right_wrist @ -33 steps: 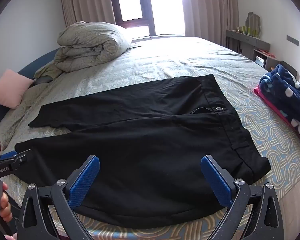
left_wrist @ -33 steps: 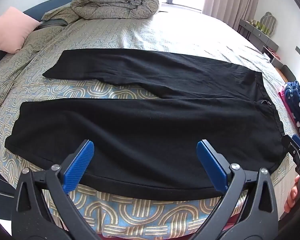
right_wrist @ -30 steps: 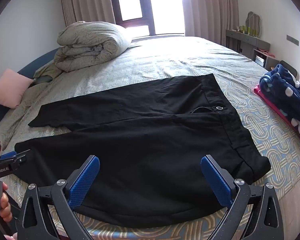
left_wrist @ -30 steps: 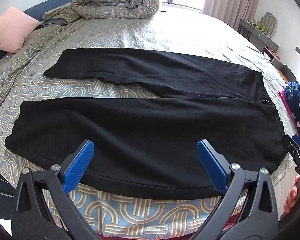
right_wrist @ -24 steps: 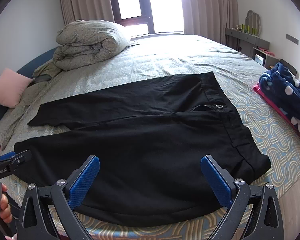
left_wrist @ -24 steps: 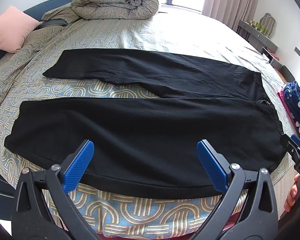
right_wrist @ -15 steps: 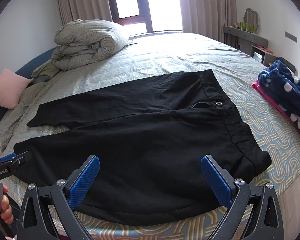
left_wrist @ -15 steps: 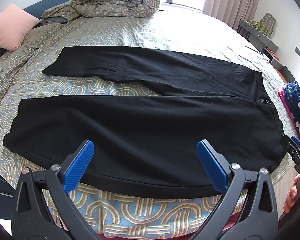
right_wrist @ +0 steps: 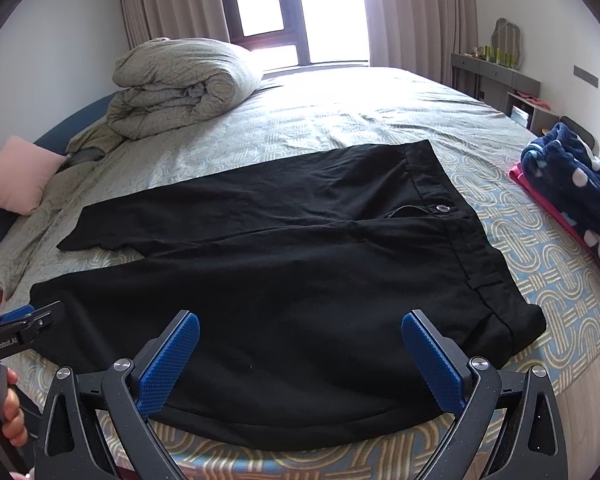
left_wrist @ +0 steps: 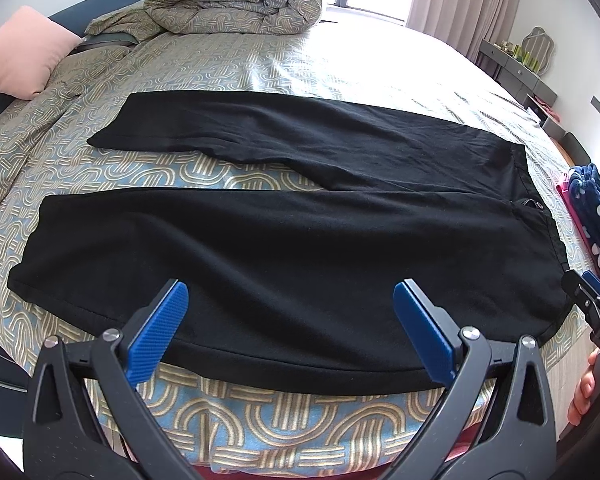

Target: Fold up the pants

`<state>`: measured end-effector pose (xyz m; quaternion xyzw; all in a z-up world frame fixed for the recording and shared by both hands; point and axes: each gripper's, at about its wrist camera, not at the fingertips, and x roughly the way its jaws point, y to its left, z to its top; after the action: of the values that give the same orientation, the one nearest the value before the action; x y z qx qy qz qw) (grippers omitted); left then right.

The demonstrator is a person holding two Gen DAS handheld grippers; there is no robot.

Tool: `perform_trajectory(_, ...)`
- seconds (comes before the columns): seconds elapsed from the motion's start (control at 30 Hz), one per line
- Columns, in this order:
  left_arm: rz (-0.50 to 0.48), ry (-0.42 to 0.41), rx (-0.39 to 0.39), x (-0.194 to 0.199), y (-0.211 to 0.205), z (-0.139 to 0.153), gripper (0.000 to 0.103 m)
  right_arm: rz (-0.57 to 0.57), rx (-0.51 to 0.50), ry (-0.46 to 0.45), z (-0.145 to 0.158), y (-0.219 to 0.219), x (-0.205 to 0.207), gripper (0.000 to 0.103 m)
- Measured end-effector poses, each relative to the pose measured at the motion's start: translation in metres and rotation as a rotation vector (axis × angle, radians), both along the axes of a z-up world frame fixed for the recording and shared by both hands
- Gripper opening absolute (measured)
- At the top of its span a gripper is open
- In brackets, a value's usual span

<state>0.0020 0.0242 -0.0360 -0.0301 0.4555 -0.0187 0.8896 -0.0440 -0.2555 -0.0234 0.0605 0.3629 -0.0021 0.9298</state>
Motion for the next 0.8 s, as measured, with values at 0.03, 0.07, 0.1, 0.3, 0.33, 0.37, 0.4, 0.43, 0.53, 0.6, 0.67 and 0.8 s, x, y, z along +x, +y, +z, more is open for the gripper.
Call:
perform_trajectory(0.03, 0.001, 0.001, -0.001, 0.0, 0.0, 0.0, 0.102, 0.0, 0.001, -0.006, 0.0, 0.0, 0.0, 0.102)
perform_trajectory(0.07, 0.001, 0.002, -0.001, -0.001, 0.001, 0.0, 0.102, 0.001, 0.005, 0.006, 0.0, 0.0, 0.0, 0.102)
perform_trajectory(0.1, 0.001, 0.002, -0.001, -0.001, 0.001, 0.0, 0.102, 0.001, 0.0, 0.007, 0.0, 0.001, 0.0, 0.102)
perform_trajectory(0.3, 0.003, -0.002, 0.003, -0.002, 0.003, 0.0, 0.102, 0.006, -0.014, 0.04, 0.0, 0.003, 0.0, 0.102)
perform_trajectory(0.33, 0.003, -0.002, 0.003, -0.002, 0.004, 0.0, 0.102, 0.007, -0.008, 0.038, 0.0, 0.004, 0.0, 0.102)
perform_trajectory(0.37, 0.005, -0.001, 0.003, -0.002, 0.005, 0.0, 0.102, 0.006, -0.005, 0.035, 0.0, 0.004, 0.0, 0.102)
perform_trajectory(0.4, 0.007, -0.001, 0.003, -0.002, 0.005, 0.0, 0.102, 0.006, -0.006, 0.034, 0.0, 0.004, 0.0, 0.102)
perform_trajectory(0.43, 0.008, 0.001, 0.003, -0.002, 0.005, 0.0, 0.102, 0.005, -0.009, 0.037, 0.0, 0.004, 0.0, 0.102)
perform_trajectory(0.53, 0.014, 0.003, 0.003, -0.001, 0.007, -0.001, 0.102, 0.005, -0.002, 0.036, 0.0, 0.004, 0.0, 0.102)
perform_trajectory(0.6, 0.016, 0.001, 0.002, -0.002, 0.009, -0.001, 0.102, 0.005, 0.0, 0.033, 0.001, 0.005, 0.0, 0.102)
perform_trajectory(0.67, 0.018, 0.002, 0.0, -0.002, 0.01, -0.002, 0.102, 0.005, 0.002, 0.035, 0.0, 0.004, 0.0, 0.102)
perform_trajectory(0.8, 0.041, 0.032, 0.005, -0.005, 0.024, -0.009, 0.102, -0.003, 0.033, 0.057, -0.002, -0.001, 0.0, 0.102)
